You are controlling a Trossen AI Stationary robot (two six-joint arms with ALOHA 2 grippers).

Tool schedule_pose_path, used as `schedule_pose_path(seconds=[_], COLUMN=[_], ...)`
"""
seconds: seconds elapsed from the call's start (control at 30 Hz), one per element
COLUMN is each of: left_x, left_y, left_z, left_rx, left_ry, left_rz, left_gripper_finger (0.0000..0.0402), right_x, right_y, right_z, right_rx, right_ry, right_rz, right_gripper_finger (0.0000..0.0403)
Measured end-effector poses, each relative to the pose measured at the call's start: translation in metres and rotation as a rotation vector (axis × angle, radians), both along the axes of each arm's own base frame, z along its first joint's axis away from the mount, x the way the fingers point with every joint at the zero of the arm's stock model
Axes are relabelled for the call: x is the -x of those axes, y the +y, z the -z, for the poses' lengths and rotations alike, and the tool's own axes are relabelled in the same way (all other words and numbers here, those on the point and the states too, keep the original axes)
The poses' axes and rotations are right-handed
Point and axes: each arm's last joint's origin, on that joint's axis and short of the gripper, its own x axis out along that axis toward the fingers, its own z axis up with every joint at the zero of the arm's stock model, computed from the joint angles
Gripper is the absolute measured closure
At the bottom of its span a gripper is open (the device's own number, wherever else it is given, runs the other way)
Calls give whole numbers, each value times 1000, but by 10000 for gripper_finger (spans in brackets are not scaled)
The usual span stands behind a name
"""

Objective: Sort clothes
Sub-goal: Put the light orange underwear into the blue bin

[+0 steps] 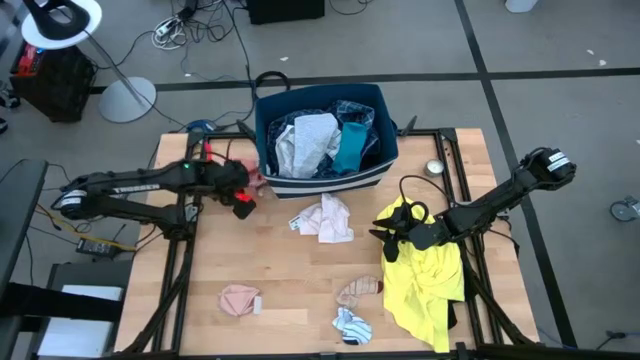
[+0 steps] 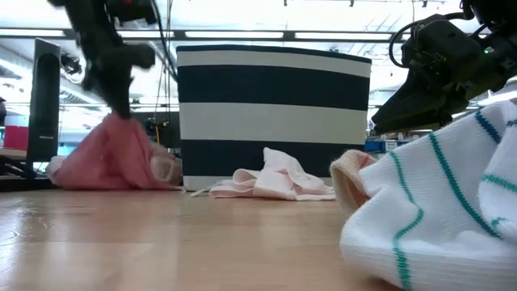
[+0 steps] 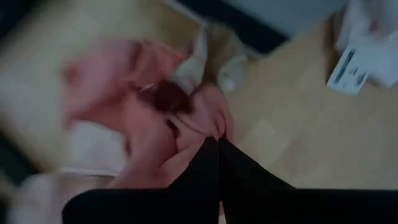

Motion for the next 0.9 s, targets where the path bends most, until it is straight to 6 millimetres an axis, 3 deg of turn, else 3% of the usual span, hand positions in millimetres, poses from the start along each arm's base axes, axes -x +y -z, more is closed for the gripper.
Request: schedule_pose_path(seconds=[0.4, 0.63, 0.9], left_x=[20, 32, 45], left_y=[-2, -2, -3], left_z=[-117, -164, -202], left_rx=[-283, -409, -547], left_ry=[-116, -229, -332], left_rz=[-46, -41, -53], left_gripper_finger=[401, 401, 401], right_x=[0, 0, 0], right_y=[0, 0, 0], right_z=[0, 0, 0], right_rx=[1, 1, 1], right_ry=[2, 3, 2], right_rz=[0, 0, 0], right_gripper_finger=[252, 252, 252])
